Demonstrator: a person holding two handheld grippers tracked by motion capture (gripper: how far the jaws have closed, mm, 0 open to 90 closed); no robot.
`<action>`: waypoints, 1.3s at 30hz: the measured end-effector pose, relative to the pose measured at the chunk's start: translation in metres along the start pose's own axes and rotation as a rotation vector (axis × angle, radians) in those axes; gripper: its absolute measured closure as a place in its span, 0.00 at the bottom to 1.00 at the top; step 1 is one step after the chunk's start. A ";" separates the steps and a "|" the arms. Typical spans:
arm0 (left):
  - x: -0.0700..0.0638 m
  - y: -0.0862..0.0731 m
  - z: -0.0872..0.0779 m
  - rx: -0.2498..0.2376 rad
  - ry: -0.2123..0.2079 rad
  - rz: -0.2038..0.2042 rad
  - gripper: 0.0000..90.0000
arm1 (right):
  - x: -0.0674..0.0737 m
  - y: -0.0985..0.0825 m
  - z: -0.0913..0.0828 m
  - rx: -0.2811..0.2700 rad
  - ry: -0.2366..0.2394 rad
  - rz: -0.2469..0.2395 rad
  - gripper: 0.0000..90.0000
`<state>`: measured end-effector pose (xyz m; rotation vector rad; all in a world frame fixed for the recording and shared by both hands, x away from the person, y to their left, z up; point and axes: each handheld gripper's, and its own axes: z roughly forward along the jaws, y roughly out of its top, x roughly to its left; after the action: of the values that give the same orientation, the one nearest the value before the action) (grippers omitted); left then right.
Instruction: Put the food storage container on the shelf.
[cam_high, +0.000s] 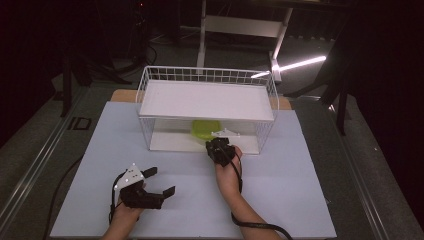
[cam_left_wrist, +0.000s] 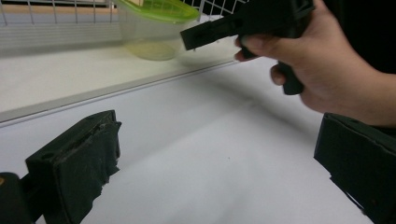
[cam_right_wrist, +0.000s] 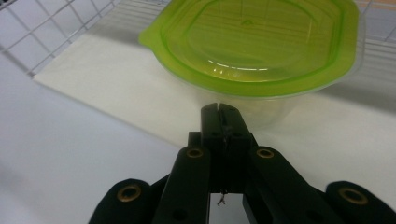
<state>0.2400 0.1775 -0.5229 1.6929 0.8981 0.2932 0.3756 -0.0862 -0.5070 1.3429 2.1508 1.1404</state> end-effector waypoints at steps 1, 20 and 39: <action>0.000 0.000 0.000 -0.005 0.001 -0.001 0.01 | 0.000 0.001 0.002 0.000 -0.006 0.001 1.00; 0.003 0.007 -0.003 -0.043 -0.023 0.013 0.01 | 0.008 -0.012 -0.037 -0.032 0.065 -0.043 0.89; -0.018 0.025 -0.006 -0.027 -0.085 0.063 0.01 | -0.017 -0.033 -0.100 -0.148 0.125 0.011 0.19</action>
<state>0.2345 0.1675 -0.4934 1.6980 0.7754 0.2725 0.2990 -0.1528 -0.4733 1.2499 2.0983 1.3930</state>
